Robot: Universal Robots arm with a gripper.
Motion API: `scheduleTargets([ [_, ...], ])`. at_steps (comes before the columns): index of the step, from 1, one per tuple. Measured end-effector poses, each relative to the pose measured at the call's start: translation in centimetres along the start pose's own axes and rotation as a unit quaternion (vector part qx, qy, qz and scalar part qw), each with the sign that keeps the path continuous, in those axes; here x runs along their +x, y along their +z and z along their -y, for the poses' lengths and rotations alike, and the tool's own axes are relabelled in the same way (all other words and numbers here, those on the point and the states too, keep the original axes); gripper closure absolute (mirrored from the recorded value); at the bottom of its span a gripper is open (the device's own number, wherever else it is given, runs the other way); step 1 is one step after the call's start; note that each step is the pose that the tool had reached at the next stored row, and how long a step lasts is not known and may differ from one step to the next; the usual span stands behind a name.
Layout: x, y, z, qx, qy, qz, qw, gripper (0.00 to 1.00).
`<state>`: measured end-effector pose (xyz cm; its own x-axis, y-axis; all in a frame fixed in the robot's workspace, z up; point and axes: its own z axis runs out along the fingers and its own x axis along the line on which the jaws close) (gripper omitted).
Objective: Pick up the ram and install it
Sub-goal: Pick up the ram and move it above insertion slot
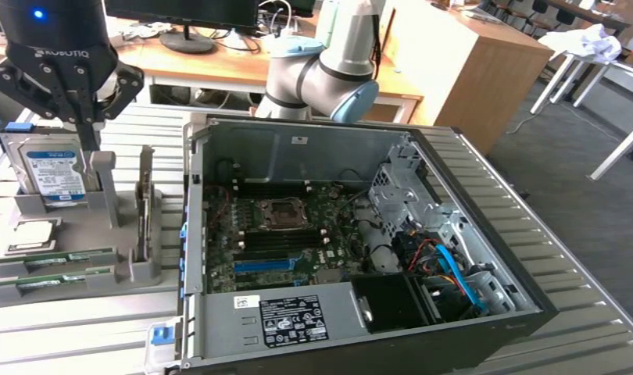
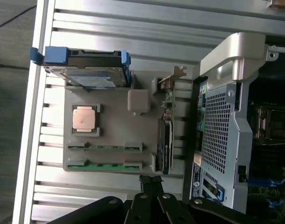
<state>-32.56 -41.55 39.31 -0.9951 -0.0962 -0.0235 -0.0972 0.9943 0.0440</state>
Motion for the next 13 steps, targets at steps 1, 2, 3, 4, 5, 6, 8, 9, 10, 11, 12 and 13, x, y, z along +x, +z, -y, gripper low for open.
scheduleTargets([
  [1, 0.00, 0.00, 0.00, -0.0001, -0.007, -0.0003, 1.0000, 0.90],
  [2, 0.00, 0.00, 0.00, -0.0003, -0.013, -0.0005, 0.9999, 0.90],
  [3, 0.00, 0.00, 0.00, -0.0004, -0.018, -0.0008, 0.9998, 0.90],
  [4, 0.00, 0.00, 0.00, -0.0005, -0.023, -0.0010, 0.9997, 0.90],
  [5, 0.00, 0.00, 0.00, -0.0007, -0.028, -0.0012, 0.9996, 0.90],
  [6, 0.00, 0.00, 0.00, -0.0008, -0.033, -0.0015, 0.9994, 0.90],
  [8, 0.00, 0.00, 0.00, -0.0010, -0.043, -0.0019, 0.9991, 0.90],
  [9, 0.00, 0.00, 0.00, -0.0011, -0.047, -0.0021, 0.9989, 0.90],
  [10, 0.00, 0.01, 0.00, -0.0012, -0.052, -0.0023, 0.9986, 0.90],
  [11, 0.00, 0.01, 0.00, -0.0013, -0.057, -0.0025, 0.9984, 0.90],
  [12, 0.00, 0.01, 0.00, -0.0014, -0.061, -0.0027, 0.9981, 0.90],
  [13, 0.00, 0.01, 0.00, -0.0015, -0.065, -0.0029, 0.9979, 0.90],
])
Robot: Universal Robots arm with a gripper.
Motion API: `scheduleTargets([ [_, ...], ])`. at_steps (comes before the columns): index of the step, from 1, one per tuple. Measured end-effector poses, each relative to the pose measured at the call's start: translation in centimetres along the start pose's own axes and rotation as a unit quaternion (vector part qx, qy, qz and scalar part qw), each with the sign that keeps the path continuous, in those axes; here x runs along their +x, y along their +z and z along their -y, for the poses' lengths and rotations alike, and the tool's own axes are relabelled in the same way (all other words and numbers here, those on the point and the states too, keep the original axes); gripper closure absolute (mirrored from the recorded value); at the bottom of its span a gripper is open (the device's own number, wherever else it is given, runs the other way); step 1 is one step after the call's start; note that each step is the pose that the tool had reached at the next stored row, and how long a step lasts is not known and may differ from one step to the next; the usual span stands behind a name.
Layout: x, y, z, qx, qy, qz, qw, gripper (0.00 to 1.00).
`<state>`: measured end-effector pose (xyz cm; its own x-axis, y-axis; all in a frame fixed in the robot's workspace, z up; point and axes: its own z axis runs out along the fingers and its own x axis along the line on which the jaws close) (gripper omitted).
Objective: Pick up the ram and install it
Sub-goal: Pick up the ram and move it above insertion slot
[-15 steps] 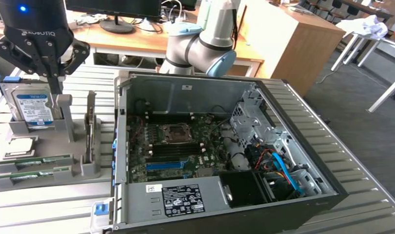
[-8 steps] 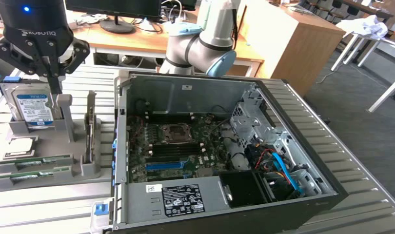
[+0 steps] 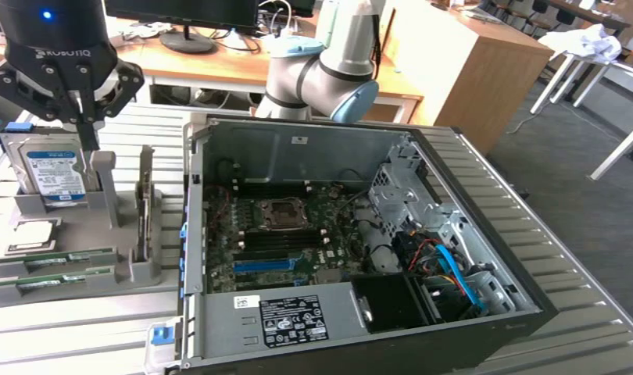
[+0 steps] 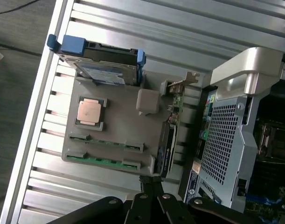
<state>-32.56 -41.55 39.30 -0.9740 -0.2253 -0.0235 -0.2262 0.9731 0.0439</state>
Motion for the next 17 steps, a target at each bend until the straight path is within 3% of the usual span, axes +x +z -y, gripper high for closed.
scheduleTargets([
  [8, 0.00, 0.01, 0.00, -0.0008, -0.034, -0.0015, 0.9994, 0.90],
  [17, 0.00, 0.01, 0.00, -0.0016, -0.067, -0.0029, 0.9978, 0.90],
])
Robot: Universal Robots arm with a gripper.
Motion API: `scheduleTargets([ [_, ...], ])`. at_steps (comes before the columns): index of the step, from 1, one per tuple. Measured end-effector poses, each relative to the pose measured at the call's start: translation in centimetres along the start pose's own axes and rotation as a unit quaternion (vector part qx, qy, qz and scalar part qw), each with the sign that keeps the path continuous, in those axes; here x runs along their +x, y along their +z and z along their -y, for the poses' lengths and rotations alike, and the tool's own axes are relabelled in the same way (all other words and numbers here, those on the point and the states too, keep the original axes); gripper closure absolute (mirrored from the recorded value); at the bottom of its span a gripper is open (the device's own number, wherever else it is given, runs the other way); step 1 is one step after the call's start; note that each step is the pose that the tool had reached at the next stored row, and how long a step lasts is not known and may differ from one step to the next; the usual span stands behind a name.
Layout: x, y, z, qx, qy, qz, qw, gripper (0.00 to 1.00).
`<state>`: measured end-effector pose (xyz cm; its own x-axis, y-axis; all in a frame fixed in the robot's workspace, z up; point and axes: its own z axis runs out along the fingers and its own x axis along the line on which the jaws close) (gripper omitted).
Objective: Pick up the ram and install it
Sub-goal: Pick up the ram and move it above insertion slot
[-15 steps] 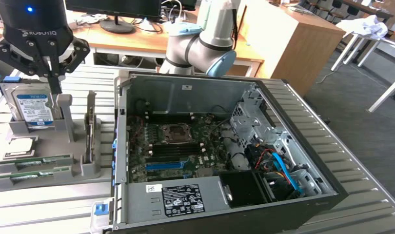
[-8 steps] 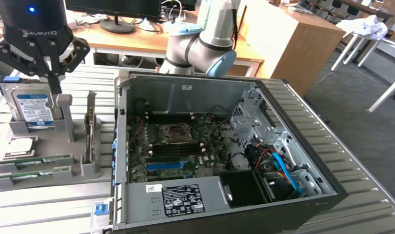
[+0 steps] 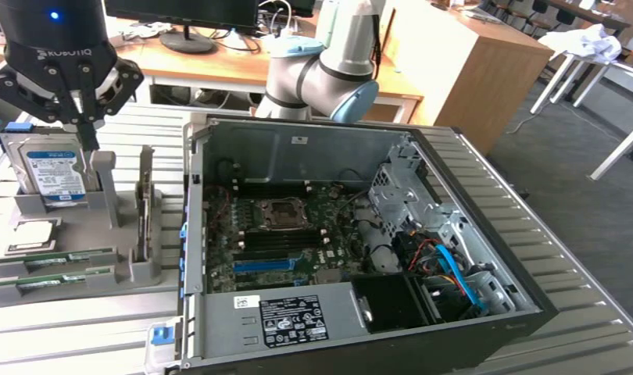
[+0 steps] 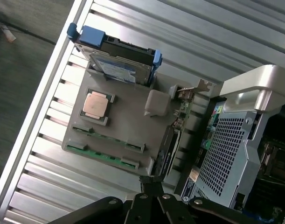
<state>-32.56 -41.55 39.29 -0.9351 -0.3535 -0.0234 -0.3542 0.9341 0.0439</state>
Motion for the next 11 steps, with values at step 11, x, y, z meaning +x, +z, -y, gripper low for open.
scheduleTargets([
  [11, 0.00, 0.00, 0.00, -0.0009, -0.039, -0.0017, 0.9992, 0.90],
])
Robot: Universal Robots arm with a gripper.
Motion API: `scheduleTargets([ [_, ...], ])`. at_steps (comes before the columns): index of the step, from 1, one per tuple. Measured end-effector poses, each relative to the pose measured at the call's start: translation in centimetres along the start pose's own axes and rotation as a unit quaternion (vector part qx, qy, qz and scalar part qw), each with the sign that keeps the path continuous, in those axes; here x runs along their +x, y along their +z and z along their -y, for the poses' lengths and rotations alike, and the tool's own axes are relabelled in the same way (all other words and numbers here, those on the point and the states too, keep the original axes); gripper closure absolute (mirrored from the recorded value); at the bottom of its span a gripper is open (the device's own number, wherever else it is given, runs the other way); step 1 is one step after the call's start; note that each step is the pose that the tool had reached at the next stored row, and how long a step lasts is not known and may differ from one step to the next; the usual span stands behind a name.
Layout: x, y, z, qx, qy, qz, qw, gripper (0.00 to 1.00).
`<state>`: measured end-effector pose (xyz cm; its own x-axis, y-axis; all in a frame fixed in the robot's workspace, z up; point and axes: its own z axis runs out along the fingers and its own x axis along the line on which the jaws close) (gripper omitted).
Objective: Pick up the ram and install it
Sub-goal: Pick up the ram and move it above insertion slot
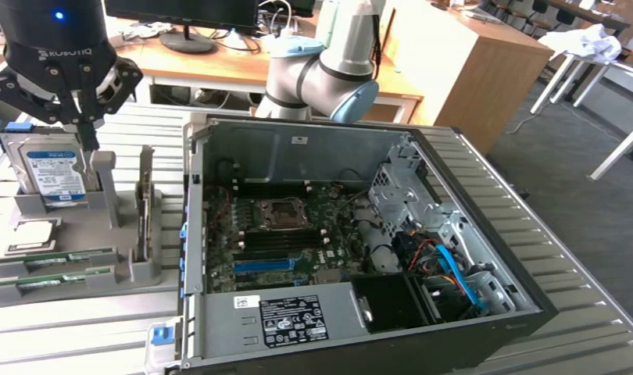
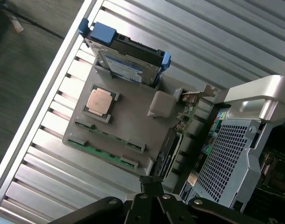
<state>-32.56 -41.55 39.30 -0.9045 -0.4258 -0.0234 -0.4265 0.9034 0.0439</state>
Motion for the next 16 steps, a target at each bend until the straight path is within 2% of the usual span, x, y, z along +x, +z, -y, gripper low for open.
scheduleTargets([
  [16, 0.00, 0.00, 0.00, -0.0010, -0.042, -0.0018, 0.9991, 0.90],
])
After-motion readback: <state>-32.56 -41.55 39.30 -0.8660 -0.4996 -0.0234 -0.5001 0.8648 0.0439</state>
